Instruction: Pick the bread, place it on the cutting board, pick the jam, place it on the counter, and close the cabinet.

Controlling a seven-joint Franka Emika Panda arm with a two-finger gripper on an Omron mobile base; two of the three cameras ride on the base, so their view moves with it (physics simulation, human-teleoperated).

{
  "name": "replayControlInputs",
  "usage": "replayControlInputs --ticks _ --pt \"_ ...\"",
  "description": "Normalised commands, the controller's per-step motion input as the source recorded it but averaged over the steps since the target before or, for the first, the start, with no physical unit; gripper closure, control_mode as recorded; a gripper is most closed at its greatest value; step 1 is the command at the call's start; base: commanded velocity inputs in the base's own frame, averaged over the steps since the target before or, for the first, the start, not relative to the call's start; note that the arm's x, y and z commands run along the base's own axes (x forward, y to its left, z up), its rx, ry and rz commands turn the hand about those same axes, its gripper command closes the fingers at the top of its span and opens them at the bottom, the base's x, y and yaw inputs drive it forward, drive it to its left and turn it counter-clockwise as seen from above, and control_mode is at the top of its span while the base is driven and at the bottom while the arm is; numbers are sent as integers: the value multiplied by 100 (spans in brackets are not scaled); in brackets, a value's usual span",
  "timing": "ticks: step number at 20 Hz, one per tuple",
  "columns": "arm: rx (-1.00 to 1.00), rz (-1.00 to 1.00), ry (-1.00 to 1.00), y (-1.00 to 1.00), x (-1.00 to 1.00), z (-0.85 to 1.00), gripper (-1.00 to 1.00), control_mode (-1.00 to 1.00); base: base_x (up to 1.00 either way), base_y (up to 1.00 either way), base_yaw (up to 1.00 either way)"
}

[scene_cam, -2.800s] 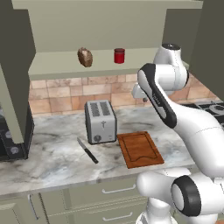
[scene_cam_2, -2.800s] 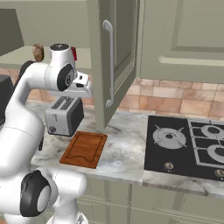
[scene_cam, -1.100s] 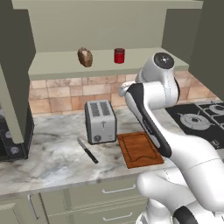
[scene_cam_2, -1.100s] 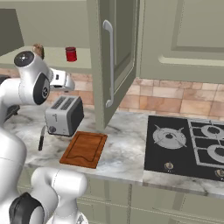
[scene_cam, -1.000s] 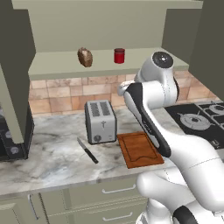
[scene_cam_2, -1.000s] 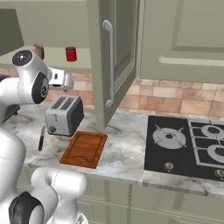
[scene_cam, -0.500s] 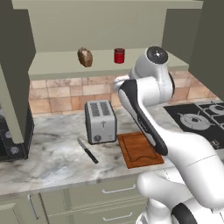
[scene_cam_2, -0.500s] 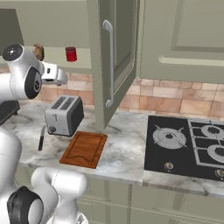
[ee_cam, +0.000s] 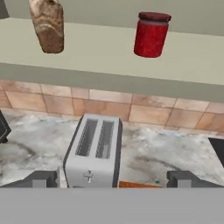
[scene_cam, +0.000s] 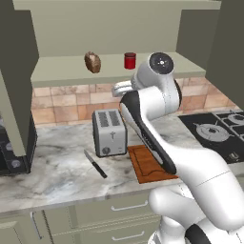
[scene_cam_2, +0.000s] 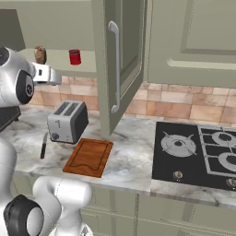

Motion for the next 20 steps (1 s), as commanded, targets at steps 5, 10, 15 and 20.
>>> replayControlInputs --ticks 5,10,15,20 --pt "0 0 -8 33 0 2 -100 -100 0 0 0" --pt "0 0 -5 27 1 2 -100 -100 0 0 0" --pt "0 0 0 19 8 3 -100 -100 0 0 0" --pt "0 0 0 8 29 0 -100 -100 0 0 0"
